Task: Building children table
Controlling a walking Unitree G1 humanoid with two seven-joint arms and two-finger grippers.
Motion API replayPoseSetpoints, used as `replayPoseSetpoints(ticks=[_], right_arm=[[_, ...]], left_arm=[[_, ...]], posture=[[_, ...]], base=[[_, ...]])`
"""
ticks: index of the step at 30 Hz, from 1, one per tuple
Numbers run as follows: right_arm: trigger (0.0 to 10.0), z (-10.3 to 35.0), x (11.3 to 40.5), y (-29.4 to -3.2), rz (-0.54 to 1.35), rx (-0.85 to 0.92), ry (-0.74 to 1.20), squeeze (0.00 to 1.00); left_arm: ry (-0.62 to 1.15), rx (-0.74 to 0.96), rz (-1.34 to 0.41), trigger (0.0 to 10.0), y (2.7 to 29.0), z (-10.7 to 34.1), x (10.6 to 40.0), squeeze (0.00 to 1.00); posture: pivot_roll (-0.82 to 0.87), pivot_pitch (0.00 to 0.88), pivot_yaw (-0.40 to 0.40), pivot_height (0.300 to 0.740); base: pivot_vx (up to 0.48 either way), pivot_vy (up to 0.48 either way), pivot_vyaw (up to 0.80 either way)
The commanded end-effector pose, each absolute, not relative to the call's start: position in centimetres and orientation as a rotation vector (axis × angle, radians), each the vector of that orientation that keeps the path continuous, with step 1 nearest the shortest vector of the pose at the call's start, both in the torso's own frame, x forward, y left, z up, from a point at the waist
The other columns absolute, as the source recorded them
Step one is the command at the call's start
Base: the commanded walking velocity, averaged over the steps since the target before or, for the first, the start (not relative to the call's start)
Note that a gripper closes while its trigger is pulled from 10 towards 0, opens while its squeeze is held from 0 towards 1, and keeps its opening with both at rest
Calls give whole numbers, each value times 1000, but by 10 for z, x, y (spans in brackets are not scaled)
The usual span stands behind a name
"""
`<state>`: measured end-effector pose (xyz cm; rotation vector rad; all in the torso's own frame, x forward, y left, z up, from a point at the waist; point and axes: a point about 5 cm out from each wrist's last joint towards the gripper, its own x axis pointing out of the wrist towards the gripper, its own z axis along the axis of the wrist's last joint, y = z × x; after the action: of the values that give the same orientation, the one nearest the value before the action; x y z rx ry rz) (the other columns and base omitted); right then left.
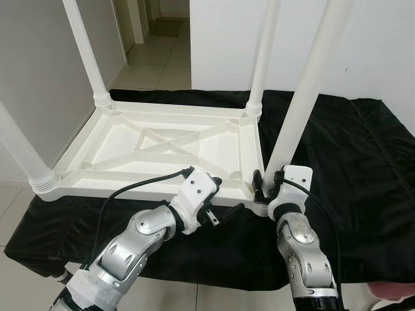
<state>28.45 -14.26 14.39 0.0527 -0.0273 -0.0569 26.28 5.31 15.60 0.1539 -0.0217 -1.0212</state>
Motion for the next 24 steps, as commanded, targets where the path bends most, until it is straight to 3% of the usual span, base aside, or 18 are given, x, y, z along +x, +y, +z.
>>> replayPoseSetpoints(ticks=[1, 2, 3, 5, 6, 7, 8, 9, 24], right_arm=[[10000, 143, 286, -141, -49, 59, -25, 1000], [10000, 143, 286, -140, -46, 57, -24, 1000], [10000, 142, 286, -139, -42, 58, -23, 1000], [10000, 142, 286, -139, -37, 59, -22, 1000], [10000, 142, 286, -139, -32, 59, -21, 733], [10000, 143, 286, -140, -24, 55, -23, 0], [10000, 143, 286, -140, -24, 55, -23, 0], [10000, 143, 287, -142, -16, 48, -24, 0], [10000, 138, 292, -149, 100, 24, -15, 0]], left_arm=[[-5, 150, -1133, 10000, 54, 155, 260, 604], [-2, 142, -1138, 10000, 54, 154, 259, 604], [-1, 114, -1158, 10000, 54, 156, 257, 1000], [-1, 94, -1172, 10000, 54, 156, 256, 1000], [4, 91, -1183, 10000, 53, 156, 254, 1000], [10, 108, -1186, 10000, 52, 154, 253, 741], [10, 108, -1186, 10000, 52, 154, 253, 741], [11, 134, -1185, 10000, 51, 152, 253, 0], [6, 184, -1151, 10000, 54, 151, 258, 0]], posture=[[-58, 0, 12, 740], [-58, 0, 12, 740], [-60, 0, 13, 740], [-60, 0, 13, 740], [-61, 0, 13, 740], [-66, 0, 14, 740], [-66, 0, 14, 740], [-69, 0, 16, 740], [-72, 0, 18, 740]], base=[[0, 0, 0], [0, 0, 0], [0, 0, 0], [0, 0, 0], [0, 0, 0], [0, 0, 0], [0, 0, 0], [0, 0, 0], [0, 0, 0]])
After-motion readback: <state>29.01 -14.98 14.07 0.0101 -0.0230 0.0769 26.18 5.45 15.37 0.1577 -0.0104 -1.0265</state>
